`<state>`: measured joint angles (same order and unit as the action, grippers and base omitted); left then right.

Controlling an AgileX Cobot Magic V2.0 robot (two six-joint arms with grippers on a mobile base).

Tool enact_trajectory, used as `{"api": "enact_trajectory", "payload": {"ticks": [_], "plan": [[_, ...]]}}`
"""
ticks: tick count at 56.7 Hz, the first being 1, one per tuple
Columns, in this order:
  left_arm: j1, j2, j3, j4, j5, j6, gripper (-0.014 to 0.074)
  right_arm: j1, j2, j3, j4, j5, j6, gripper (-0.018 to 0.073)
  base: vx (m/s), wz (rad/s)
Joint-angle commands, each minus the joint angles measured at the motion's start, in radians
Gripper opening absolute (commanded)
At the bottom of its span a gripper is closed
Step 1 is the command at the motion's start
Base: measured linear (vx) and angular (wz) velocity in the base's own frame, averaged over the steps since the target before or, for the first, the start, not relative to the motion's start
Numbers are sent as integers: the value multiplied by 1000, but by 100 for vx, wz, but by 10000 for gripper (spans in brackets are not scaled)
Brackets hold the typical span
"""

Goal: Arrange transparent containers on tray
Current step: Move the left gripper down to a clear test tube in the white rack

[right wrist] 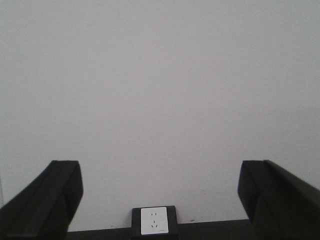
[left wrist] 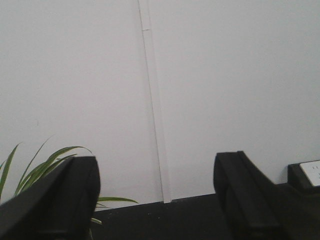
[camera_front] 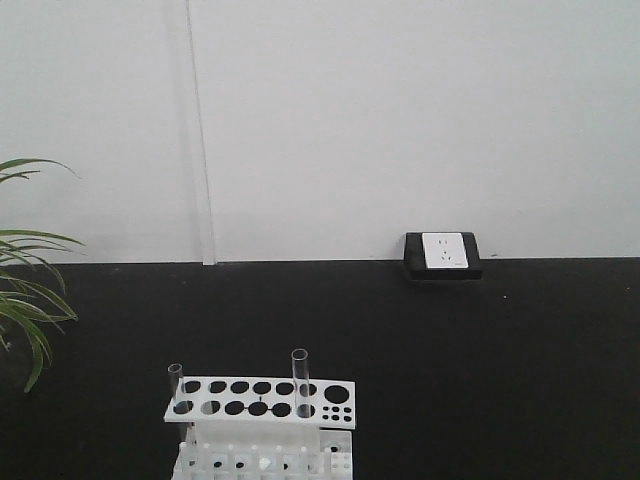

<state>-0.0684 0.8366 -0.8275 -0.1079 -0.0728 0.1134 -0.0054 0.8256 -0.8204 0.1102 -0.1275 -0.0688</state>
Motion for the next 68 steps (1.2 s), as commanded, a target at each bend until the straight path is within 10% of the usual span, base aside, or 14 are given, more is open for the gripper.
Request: {"api": "enact_trajectory", "payload": {"ticks": [1, 22, 40, 68], "plan": [[-1, -9, -33, -7, -91, -24, 556, 28, 15, -36, -17, -78, 11, 676, 0, 0], [-125, -41, 247, -2, -167, -7, 439, 310, 55, 114, -195, -175, -34, 550, 0, 0], [-143, 23, 556, 12, -453, -26, 407, 320, 66, 448, -197, -508, 69, 549, 0, 0], [-143, 573, 391, 332, -745, -357, 526, 318, 198, 472, -197, -692, 69, 547, 0, 0]]}}
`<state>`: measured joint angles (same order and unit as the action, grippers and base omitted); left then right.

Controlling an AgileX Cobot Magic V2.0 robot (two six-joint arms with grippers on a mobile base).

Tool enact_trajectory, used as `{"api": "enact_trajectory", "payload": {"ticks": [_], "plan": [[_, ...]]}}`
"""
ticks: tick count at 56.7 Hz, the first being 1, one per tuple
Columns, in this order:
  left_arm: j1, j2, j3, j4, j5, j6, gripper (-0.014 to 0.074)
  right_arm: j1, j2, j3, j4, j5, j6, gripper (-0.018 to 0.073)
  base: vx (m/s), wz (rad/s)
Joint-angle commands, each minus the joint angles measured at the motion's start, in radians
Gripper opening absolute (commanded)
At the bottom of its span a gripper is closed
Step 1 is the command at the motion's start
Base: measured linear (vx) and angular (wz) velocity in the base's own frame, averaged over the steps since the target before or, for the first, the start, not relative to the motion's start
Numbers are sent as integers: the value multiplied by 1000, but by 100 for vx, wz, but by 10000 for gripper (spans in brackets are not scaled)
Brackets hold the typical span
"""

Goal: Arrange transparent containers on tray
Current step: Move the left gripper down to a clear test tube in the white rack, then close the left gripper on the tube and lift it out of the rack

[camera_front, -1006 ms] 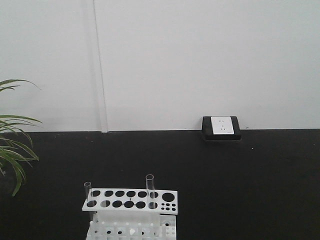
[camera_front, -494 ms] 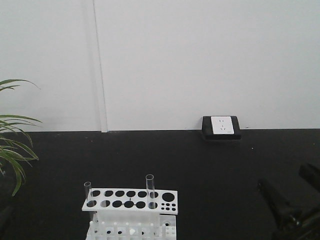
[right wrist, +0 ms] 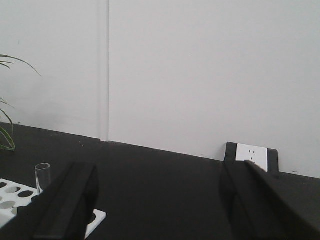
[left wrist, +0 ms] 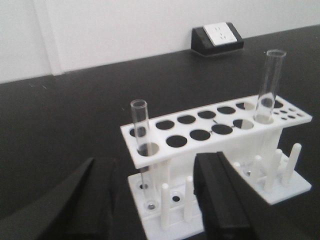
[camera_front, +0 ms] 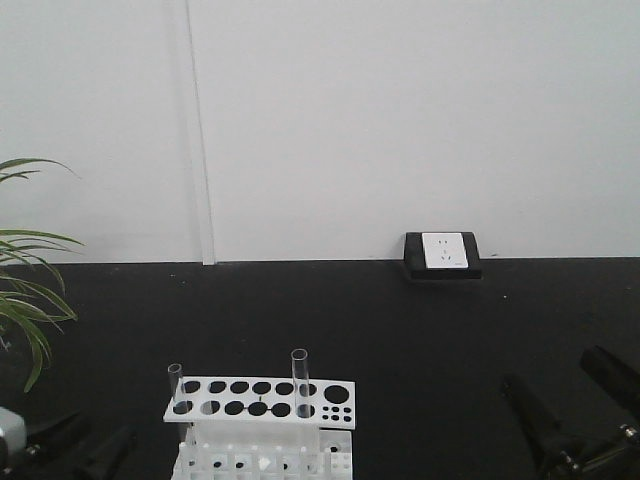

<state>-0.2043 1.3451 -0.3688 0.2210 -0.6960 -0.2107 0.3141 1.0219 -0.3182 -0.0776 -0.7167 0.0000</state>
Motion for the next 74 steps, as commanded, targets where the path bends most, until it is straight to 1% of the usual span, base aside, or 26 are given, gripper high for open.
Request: {"api": "enact_trajectory", "payload": {"ticks": [1, 9, 22, 37, 44, 53, 58, 64, 69, 74], "plan": [[-7, 71, -77, 3, -128, -32, 532, -2, 3, -31, -9, -103, 0, 547, 0, 0], [-7, 185, -151, 4, -165, -32, 549, -3, 7, -31, -9, -101, 0, 547, 0, 0], [-7, 297, -243, 6, -230, -32, 549, -3, 7, -31, -9, -102, -7, 547, 0, 0], [-7, 401, -352, 7, -240, -32, 548, -3, 7, -31, -10, -88, -7, 547, 0, 0], [-7, 439, -380, 7, -255, -32, 548, -3, 7, -31, -10, -72, -7, 547, 0, 0], [-7, 489, -394, 7, -323, -32, 532, -3, 7, -31, -10, -72, -7, 547, 0, 0], [-7, 505, -393, 8, -369, -32, 491, -3, 7, -31, -10, -72, -7, 547, 0, 0], [-14, 506, -393, 7, -383, -30, 389, -3, 7, -31, -10, -72, -7, 547, 0, 0], [-14, 506, -393, 6, -402, -30, 273, -3, 7, -31, -10, -72, -7, 547, 0, 0], [-14, 506, -393, 6, -409, -30, 136, -3, 7, -31, -10, -72, -7, 547, 0, 0]]}}
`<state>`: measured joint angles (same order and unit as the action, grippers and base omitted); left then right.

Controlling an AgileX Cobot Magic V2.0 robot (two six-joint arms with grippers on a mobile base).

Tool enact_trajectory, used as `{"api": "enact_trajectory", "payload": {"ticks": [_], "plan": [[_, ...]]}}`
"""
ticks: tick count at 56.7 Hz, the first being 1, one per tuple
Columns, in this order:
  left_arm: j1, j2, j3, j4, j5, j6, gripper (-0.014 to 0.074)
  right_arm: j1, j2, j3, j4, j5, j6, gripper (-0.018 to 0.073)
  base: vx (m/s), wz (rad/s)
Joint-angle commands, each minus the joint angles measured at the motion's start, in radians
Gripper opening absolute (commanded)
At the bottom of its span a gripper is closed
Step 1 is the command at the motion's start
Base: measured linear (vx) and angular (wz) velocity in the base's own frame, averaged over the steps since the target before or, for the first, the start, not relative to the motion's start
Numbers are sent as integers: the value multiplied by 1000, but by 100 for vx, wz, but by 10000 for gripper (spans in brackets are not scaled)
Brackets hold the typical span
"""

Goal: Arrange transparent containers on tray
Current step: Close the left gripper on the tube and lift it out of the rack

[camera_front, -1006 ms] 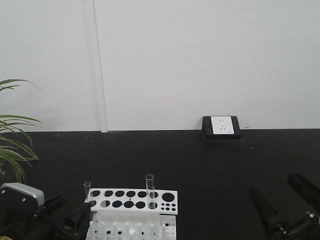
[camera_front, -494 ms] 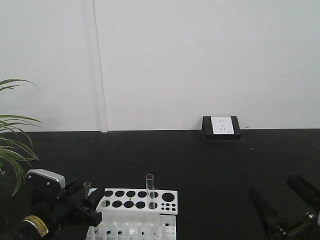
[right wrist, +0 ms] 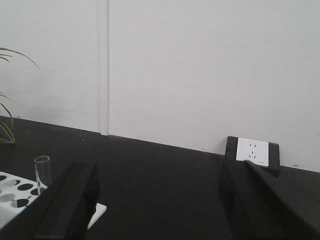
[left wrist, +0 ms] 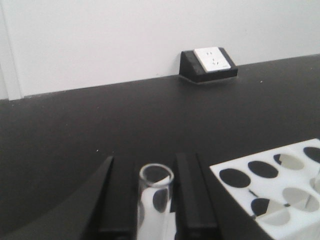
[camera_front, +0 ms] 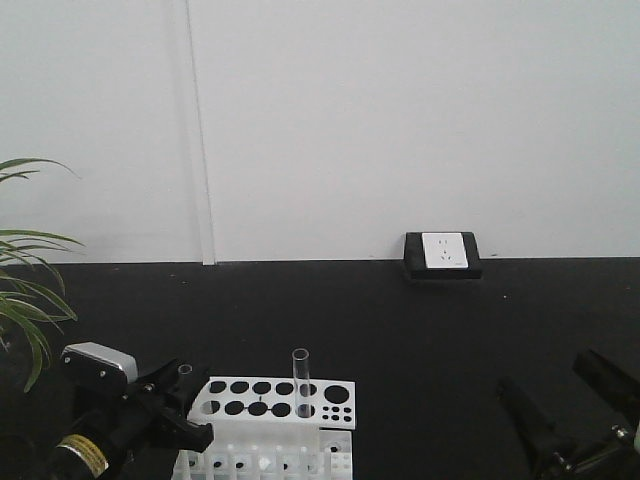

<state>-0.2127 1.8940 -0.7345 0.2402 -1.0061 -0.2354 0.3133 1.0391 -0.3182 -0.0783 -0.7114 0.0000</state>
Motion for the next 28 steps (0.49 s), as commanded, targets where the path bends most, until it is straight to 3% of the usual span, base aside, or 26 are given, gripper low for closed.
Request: {"api": "enact_trajectory", "payload": {"ticks": [1, 7, 28], "plan": [[-6, -43, -27, -13, -99, -5, 117, -3, -10, -31, -9, -77, -7, 547, 0, 0], [-6, -43, -27, -13, -99, -5, -10, -3, -10, -31, -9, -78, -7, 546, 0, 0], [-6, -150, -27, -13, -57, -7, -6, -3, -10, -31, -9, -78, -7, 536, 0, 0]]}}
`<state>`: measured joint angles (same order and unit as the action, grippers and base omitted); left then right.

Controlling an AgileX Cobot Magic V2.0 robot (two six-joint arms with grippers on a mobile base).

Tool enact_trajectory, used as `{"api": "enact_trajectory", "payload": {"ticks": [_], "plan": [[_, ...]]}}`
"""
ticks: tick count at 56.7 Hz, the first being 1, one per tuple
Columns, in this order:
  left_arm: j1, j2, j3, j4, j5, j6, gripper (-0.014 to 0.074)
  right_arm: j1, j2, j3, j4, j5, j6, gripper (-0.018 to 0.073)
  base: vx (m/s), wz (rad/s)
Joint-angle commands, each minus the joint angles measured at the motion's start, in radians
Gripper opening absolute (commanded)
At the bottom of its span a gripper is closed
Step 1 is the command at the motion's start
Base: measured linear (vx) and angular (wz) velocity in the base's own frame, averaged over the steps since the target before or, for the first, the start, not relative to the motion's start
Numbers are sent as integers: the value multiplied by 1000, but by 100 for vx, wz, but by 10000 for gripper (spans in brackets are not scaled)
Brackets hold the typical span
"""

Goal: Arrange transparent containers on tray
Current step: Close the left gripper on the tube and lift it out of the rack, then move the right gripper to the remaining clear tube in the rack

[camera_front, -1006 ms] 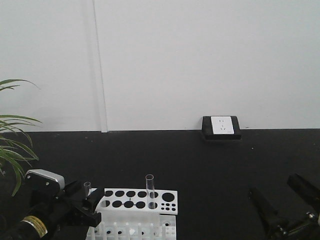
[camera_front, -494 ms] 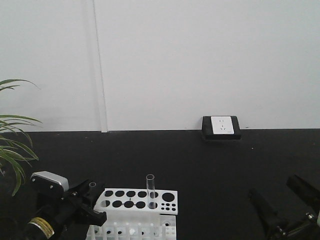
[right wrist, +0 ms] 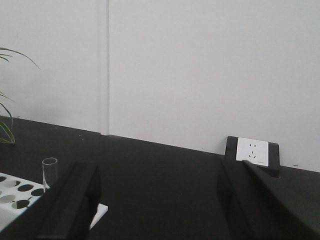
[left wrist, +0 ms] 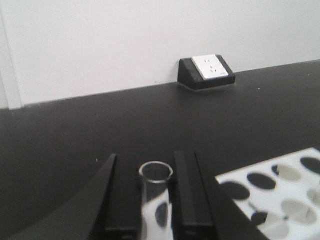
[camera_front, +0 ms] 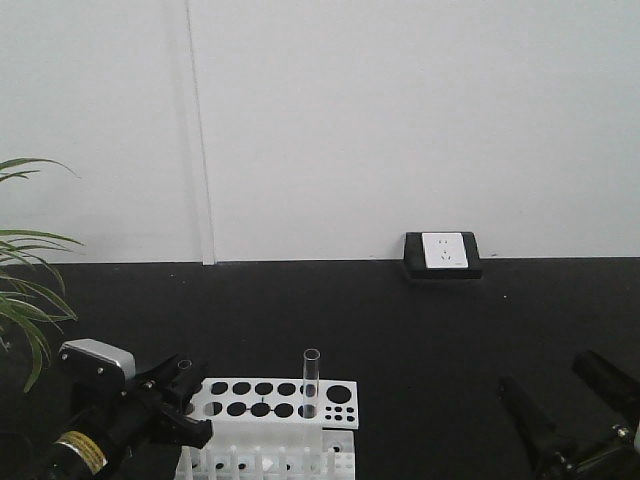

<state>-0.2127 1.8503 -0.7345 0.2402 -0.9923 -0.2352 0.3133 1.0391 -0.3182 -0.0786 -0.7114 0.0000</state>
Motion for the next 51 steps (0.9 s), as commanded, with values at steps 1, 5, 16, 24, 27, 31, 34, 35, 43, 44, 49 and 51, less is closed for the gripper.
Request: {"api": "enact_trajectory", "payload": {"ticks": [1, 5, 16, 24, 27, 31, 34, 35, 43, 44, 49, 51], "plan": [[-6, -118, -27, -13, -65, -7, -6, -3, -10, -31, -9, -78, -7, 536, 0, 0], [-6, -186, -29, -13, -28, -7, -6, -3, -10, -31, -10, -78, 0, 536, 0, 0], [-6, -403, -29, -10, 100, -6, -3, -3, -10, -31, -48, -78, 0, 536, 0, 0], [-6, -547, -54, 15, 256, -5, -3, -3, -10, -31, -123, -67, 38, 536, 0, 0], [-6, -590, -84, 50, 365, -8, -3, -3, -3, -32, -158, -63, 70, 536, 0, 0], [-6, -650, -119, 110, 502, -15, -3, -3, 21, -46, -213, -58, 99, 536, 0, 0], [-6, -686, -134, 130, 565, -48, -3, -3, 52, -66, -254, -57, 120, 533, 0, 0], [-6, -697, -135, 130, 577, -66, -3, -3, 61, -77, -273, -57, 125, 533, 0, 0], [-6, -785, -136, 155, 696, -138, -3, -3, 197, -172, -428, -66, 221, 533, 0, 0], [-6, -793, -136, 155, 710, -138, -3, -3, 221, -182, -449, -70, 239, 533, 0, 0], [-6, -818, -136, 154, 749, -138, -3, -3, 328, -243, -529, -127, 306, 533, 0, 0], [-6, -820, -136, 154, 756, -138, -3, -3, 369, -265, -557, -157, 324, 533, 0, 0]]}}
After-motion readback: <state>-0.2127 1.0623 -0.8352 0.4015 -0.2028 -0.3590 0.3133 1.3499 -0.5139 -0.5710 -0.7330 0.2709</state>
